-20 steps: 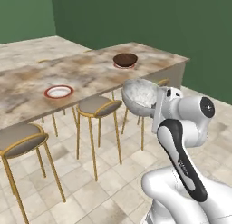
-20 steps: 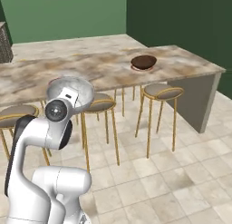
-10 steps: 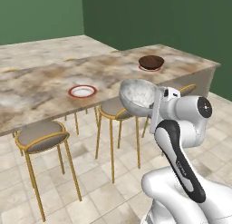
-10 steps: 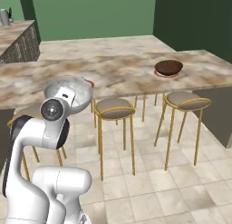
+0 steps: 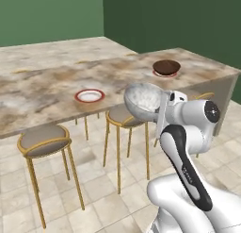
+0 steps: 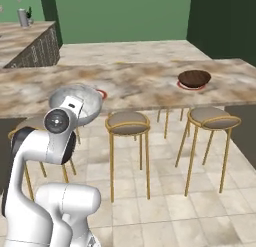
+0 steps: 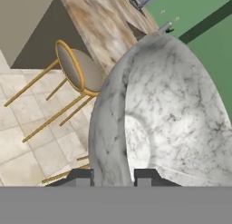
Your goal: Move the bowls from the cabinet to the plates on the dining table.
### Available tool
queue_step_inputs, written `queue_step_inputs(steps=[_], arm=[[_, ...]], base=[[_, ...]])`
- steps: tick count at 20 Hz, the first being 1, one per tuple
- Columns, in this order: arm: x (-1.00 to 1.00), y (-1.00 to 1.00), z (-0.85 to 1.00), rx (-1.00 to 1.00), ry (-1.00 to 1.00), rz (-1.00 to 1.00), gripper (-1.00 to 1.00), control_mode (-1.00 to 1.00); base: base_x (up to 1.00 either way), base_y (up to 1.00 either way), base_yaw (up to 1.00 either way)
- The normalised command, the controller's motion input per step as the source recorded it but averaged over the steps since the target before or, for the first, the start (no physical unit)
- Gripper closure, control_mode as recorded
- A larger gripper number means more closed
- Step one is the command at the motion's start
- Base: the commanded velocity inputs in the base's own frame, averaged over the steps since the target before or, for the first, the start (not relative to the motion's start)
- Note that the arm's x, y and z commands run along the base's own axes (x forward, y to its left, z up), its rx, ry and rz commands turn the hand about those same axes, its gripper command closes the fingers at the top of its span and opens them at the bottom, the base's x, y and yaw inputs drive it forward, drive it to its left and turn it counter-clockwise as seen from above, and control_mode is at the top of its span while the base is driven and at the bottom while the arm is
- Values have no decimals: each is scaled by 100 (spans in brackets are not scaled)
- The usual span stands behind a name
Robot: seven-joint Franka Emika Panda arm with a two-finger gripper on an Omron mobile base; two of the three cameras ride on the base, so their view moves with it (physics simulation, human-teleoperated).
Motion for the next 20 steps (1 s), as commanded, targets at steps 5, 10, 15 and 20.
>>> queue_step_inputs(steps=[5,10,15,20], arm=[[0,0,0,0,0,0,100,100],[0,0,0,0,0,0,100,100],[0,0,0,0,0,0,100,100],[0,0,0,0,0,0,100,100]], base=[[34,-38,36],[46,-26,36],[32,-46,24],[26,-46,15]])
